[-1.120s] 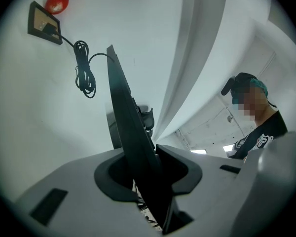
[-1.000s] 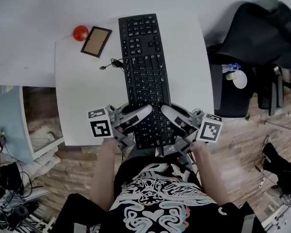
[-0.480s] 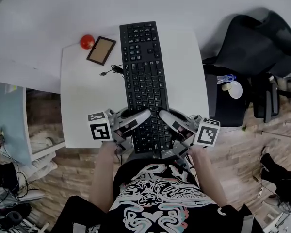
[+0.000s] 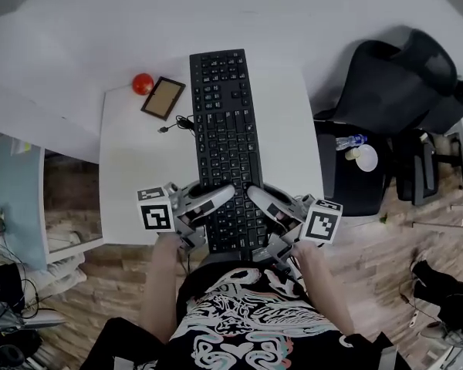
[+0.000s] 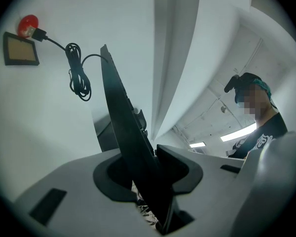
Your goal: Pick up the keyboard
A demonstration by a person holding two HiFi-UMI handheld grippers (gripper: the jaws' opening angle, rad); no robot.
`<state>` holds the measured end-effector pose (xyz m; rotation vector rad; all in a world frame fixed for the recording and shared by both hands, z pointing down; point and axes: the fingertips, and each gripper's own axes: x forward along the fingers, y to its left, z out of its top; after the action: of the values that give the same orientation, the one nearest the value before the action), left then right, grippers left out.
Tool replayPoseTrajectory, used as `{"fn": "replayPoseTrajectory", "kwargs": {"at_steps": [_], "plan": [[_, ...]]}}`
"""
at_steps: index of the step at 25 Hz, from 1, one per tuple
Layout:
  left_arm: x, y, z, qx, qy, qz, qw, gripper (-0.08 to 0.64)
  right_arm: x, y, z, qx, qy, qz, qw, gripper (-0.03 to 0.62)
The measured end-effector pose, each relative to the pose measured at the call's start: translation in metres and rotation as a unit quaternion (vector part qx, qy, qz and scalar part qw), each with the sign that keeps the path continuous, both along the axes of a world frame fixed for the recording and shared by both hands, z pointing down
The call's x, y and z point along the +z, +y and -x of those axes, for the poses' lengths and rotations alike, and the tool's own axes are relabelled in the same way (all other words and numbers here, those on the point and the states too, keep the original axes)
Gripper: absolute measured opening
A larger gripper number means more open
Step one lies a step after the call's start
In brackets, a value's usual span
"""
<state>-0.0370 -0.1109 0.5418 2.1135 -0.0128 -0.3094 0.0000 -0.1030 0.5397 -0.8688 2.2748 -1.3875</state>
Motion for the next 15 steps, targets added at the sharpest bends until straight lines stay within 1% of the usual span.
{"fn": "replayPoseTrajectory", "kwargs": {"at_steps": [3, 8, 15], "plan": [[-0.002, 0.001, 0.004, -0.002, -0.005, -0.006, 1.0000, 0.121, -0.002, 0.002, 0.004, -0.001, -0.005, -0.005, 1.000, 0.123], [-0.010, 0.002, 0.003, -0.007, -0.004, -0.018, 0.9998, 0.123, -0.010, 0.003, 0.002, -0.008, -0.008, -0.015, 1.000, 0.123], [-0.032, 0.003, 0.005, -0.002, -0.001, -0.042, 0.9991, 0.124, -0.031, 0.005, 0.004, -0.004, -0.016, -0.035, 0.999, 0.123]]}}
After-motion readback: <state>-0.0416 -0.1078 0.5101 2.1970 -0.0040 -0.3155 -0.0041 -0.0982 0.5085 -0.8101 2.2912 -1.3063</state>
